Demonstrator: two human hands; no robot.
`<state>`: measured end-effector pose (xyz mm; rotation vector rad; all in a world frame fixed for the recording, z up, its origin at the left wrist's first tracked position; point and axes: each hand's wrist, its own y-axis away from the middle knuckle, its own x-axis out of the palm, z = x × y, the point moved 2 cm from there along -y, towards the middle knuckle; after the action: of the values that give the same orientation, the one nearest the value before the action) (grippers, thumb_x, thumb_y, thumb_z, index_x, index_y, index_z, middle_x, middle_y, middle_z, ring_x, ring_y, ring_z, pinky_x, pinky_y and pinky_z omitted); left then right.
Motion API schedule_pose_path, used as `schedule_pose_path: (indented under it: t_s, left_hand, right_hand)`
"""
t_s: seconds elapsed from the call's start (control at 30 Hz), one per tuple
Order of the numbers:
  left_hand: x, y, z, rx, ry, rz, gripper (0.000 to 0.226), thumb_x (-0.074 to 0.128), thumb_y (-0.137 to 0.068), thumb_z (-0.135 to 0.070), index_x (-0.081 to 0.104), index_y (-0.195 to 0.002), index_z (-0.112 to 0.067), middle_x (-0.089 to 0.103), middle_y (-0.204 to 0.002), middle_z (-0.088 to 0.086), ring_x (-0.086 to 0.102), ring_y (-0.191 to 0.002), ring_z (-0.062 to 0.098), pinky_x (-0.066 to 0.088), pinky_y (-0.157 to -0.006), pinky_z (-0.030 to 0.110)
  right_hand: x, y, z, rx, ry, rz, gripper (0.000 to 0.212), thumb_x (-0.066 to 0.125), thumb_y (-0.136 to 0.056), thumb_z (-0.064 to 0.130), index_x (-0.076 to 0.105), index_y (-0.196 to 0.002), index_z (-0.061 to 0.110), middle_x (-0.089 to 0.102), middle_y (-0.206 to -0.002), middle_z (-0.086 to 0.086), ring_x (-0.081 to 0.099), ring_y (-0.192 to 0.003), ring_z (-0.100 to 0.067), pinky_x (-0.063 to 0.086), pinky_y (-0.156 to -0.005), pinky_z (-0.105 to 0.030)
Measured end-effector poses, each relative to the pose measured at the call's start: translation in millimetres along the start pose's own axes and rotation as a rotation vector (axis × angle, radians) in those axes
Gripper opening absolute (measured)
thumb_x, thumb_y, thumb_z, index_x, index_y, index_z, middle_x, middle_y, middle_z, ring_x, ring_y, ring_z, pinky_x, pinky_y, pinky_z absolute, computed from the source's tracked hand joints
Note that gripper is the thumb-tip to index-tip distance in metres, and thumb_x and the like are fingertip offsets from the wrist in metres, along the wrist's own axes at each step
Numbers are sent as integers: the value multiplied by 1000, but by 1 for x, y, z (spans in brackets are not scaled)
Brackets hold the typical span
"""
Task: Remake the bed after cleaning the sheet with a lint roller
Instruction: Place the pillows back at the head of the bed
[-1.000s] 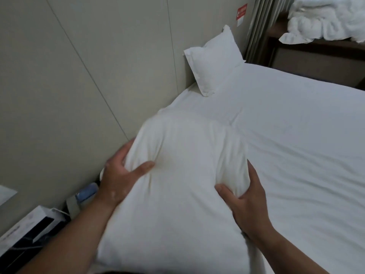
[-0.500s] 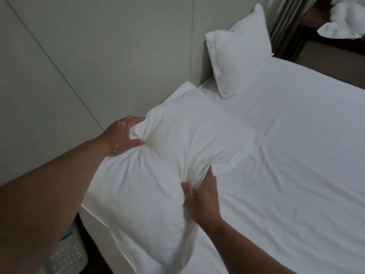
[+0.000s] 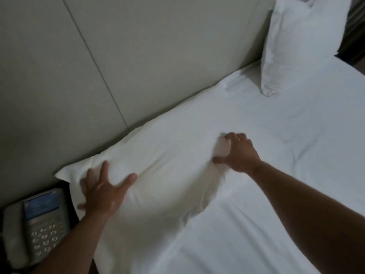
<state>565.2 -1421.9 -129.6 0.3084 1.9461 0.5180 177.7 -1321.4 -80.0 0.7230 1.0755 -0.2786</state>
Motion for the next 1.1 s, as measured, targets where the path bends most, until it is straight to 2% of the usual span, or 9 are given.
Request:
schedule_pose_path:
  t_s: [0.1,0.17,0.27,0.33,0.43,0.53,0.73,0.9,1.1]
  left_hand:
    - [2,3,7,-209,272,47,130,70,-55,-85,1,-157,-41,-7,-165,9,12,-150,39,23,-117,55]
    - [2,-6,4,-264,371,83,134,81,-56,-72,-1,-157,-39,-5,-165,13,18,-149,37,27,-115,52]
    - [5,-20,2,-295,522,18,147,92,-36,-68,12,-155,-39,23,-159,17,36,-139,42,37,-110,54]
    - [6,-18,-8,-267,613,-44,150,93,-21,-65,26,-151,-34,44,-149,14,48,-129,40,42,-108,53]
    - [5,2,-24,-190,613,-91,124,100,-42,-44,38,-146,-14,52,-142,20,52,-125,40,42,-105,46]
    - [-15,18,-34,-106,636,-139,114,96,-42,-43,48,-138,-4,57,-134,25,55,-120,41,41,-99,44]
    - [-99,26,-58,190,612,-375,64,95,-58,-27,57,-108,-12,63,-94,8,56,-85,25,42,-77,35]
    - [-118,9,-55,222,583,-485,81,97,-55,-29,49,-119,-15,59,-116,14,58,-105,34,46,-94,46]
    - [-82,-22,-19,200,440,-393,90,95,-57,-33,39,-127,-37,29,-138,9,50,-120,37,40,-107,45]
  right_hand:
    - [-26,-52,16,-2,-123,90,137,85,-35,69,24,-152,35,26,-153,-8,32,-140,-34,36,-112,-42]
    - [-31,-79,15,164,-376,72,139,86,-45,69,14,-158,31,22,-158,-9,34,-142,-35,42,-102,-41]
    - [-7,-85,19,242,-218,150,139,85,-55,66,3,-158,22,29,-157,-16,37,-141,-35,39,-109,-38]
    - [12,-78,24,226,-164,103,122,85,-63,58,18,-154,13,46,-148,-14,46,-135,-32,41,-106,-33]
    - [19,-63,28,200,-242,-4,72,84,-70,39,53,-127,11,62,-124,-9,56,-120,-31,47,-96,-32]
    - [0,-51,28,197,-403,-128,37,84,-65,27,66,-96,19,70,-97,-5,64,-100,-30,53,-84,-36]
    - [-60,-42,39,69,-774,-299,42,87,-60,23,66,-96,23,73,-92,3,69,-87,-24,58,-80,-44]
    - [-67,-53,66,9,-836,-366,50,84,-73,24,56,-114,21,65,-105,5,62,-93,-17,50,-75,-35]
    - [-30,-74,54,281,-532,-7,66,76,-82,38,41,-136,20,57,-116,-4,57,-106,-30,58,-81,-50]
